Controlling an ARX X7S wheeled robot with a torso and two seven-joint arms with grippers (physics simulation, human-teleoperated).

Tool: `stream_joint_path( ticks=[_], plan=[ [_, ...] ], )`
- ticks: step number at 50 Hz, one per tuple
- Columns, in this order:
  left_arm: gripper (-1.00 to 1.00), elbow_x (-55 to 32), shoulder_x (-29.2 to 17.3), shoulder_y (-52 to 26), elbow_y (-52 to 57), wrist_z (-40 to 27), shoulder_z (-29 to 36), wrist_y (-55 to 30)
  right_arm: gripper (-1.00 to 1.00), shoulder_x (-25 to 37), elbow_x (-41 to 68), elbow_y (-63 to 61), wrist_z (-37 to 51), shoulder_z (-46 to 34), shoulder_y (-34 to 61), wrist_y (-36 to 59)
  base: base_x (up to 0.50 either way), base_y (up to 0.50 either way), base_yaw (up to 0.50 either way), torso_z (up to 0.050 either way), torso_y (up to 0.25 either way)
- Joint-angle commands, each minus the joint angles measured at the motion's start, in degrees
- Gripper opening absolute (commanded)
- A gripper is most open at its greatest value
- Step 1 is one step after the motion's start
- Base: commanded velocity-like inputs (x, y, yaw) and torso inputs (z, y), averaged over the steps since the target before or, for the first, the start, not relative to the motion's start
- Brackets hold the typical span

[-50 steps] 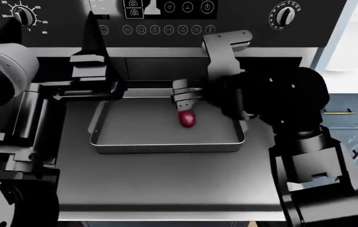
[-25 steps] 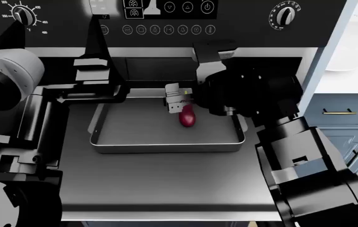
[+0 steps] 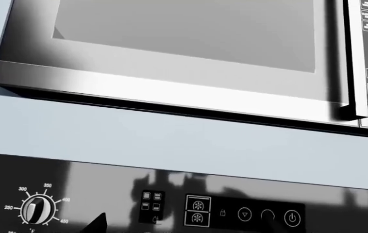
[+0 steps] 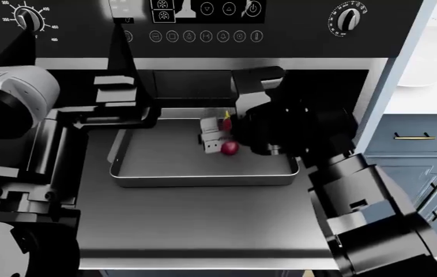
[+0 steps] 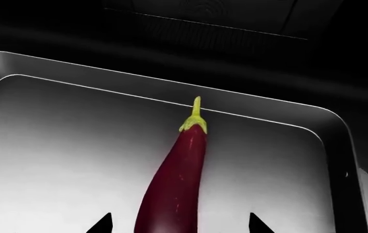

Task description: Pick the eggplant from the top rack in the oven and place it on the plate on the counter.

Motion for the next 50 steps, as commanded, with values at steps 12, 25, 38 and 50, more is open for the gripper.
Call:
stream_joint_path(
  ticks=[12, 25, 38, 50],
  plan=[
    [1.0, 0.2, -1.1, 0.9, -0.3, -0.6, 1.1, 2.0, 1.0, -0.2, 2.0, 1.1, -0.1, -2.8, -1.5, -2.0, 0.0, 0.0, 0.0, 0.0, 0.0],
    [1.0, 0.3, -1.4, 1.1, -0.5, -0.8, 1.9, 2.9, 1.0, 0.2, 3.1, 1.7, 0.2, -4.0, -1.7, -2.8, 0.0, 0.0, 0.0, 0.0, 0.0],
    [1.0, 0.8, -2.0, 1.5, -0.8, -0.8, 2.5, 4.0, 1.0, 0.0, 3.8, 3.3, -0.4, -5.7, -1.8, -4.1, 0.0, 0.0, 0.0, 0.0, 0.0],
    [1.0, 0.8, -2.4, 1.5, -0.9, -1.2, 3.0, 4.6, 1.0, 0.3, 4.8, 3.4, -0.3, -6.7, -1.9, -4.8, 0.0, 0.0, 0.0, 0.0, 0.0]
  ],
)
